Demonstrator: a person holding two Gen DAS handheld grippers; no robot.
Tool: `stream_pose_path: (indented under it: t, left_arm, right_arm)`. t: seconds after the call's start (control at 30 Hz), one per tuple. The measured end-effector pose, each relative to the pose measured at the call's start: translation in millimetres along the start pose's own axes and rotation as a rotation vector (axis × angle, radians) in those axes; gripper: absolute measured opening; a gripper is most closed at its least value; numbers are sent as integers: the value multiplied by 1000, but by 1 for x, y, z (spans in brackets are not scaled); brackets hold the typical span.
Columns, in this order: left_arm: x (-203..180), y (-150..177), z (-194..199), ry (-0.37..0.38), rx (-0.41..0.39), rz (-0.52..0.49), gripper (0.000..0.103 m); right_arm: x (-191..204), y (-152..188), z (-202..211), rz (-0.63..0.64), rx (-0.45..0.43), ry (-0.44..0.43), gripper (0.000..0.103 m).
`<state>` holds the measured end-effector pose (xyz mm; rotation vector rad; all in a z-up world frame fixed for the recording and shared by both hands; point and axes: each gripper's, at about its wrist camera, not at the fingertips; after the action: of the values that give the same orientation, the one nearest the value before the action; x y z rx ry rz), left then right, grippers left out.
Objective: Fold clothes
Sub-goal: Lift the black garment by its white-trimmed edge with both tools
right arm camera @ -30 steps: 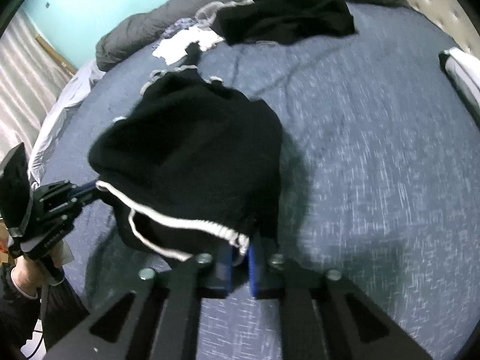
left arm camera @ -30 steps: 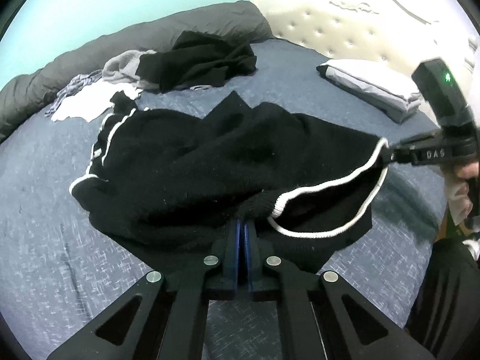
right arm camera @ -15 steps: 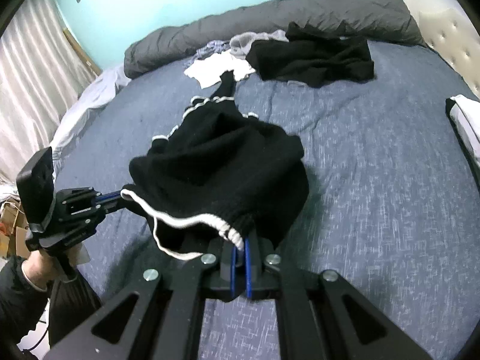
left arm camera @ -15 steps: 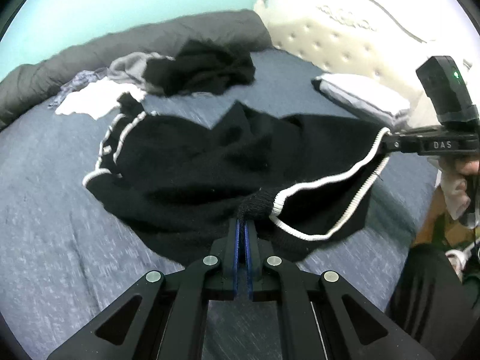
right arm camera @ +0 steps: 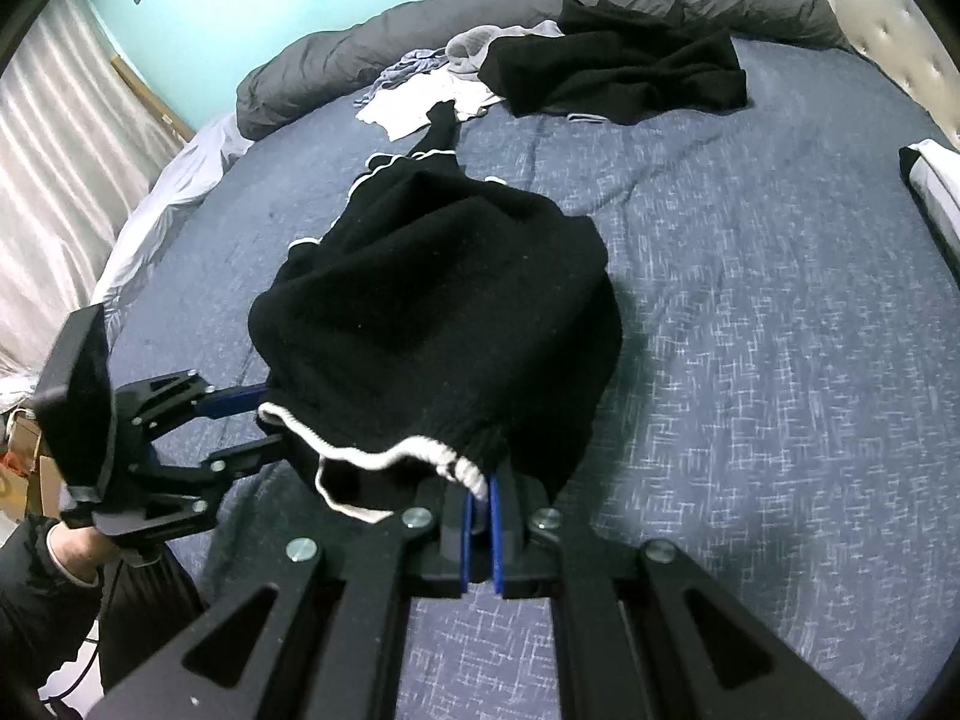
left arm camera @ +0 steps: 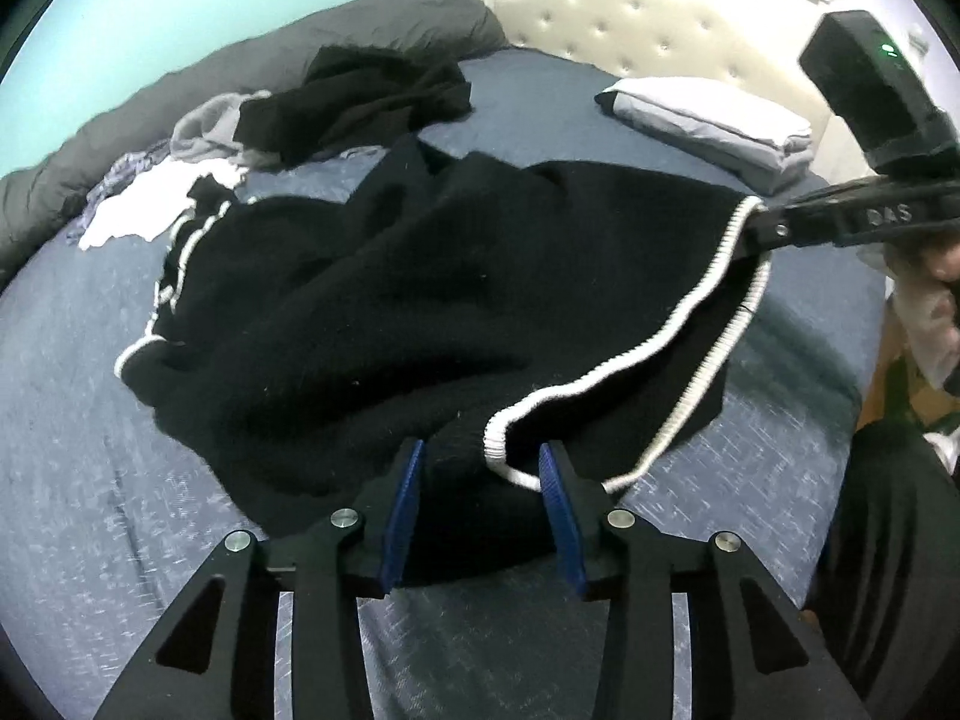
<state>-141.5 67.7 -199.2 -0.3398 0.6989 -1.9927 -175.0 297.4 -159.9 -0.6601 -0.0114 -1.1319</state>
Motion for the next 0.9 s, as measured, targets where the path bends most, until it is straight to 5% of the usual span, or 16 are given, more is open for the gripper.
stream_pose_path:
  t: [0.1, 0.17, 0.27, 0.4, 0.9]
  left_arm:
    - [5, -2, -10, 6, 4, 21, 42]
    - [6, -2, -15, 2, 11, 20, 22]
    - [6, -1, -9, -16, -6, 8, 15]
    - [8, -6, 17, -63, -64, 1, 13]
    - [51, -93, 243, -266, -374, 62, 11]
  right_arm:
    - [1, 1, -3, 17, 7, -3, 4]
    - [0, 1, -6, 20, 10, -5, 4]
    - [-2, 0, -8, 14, 9, -5, 4]
    - [10, -6, 4, 40, -22, 12, 4]
    - [147, -98, 179, 263, -342, -3, 3]
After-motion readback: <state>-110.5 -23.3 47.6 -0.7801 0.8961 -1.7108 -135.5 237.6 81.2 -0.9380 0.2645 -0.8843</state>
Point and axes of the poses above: each gripper's, at about its wrist camera, not at the fingertips, and z roughly against the way its jaws point, x to its left, y to its underside
